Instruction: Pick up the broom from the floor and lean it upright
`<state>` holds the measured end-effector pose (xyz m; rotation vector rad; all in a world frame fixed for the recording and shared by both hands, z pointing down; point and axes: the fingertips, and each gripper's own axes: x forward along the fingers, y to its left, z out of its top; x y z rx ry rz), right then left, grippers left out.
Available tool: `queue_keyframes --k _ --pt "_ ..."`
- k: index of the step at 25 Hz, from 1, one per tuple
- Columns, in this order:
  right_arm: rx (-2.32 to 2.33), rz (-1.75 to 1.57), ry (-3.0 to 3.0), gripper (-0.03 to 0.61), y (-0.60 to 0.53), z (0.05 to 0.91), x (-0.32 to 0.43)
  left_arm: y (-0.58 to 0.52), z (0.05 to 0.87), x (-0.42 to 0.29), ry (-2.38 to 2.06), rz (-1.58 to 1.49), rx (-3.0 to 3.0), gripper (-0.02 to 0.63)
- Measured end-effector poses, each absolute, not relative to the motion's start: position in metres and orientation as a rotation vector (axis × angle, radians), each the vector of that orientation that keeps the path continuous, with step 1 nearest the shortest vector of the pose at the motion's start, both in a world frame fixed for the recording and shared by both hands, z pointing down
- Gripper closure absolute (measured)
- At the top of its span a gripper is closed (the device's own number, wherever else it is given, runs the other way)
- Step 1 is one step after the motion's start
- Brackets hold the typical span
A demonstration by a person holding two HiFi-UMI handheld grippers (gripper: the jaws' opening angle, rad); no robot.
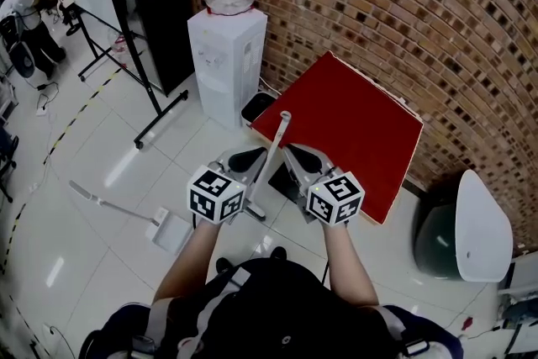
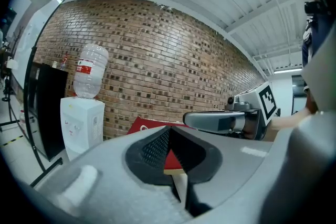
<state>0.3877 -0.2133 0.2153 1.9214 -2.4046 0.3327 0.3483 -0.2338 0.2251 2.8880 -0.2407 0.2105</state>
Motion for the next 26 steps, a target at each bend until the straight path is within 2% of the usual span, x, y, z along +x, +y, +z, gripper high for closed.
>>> queue_keyframes --k 26 --pt "1.898 0.286 -2.433 0.574 -0.217 0.202 0.386 -0.230 0.222 0.356 -0.210 0.225 2.885 0.612"
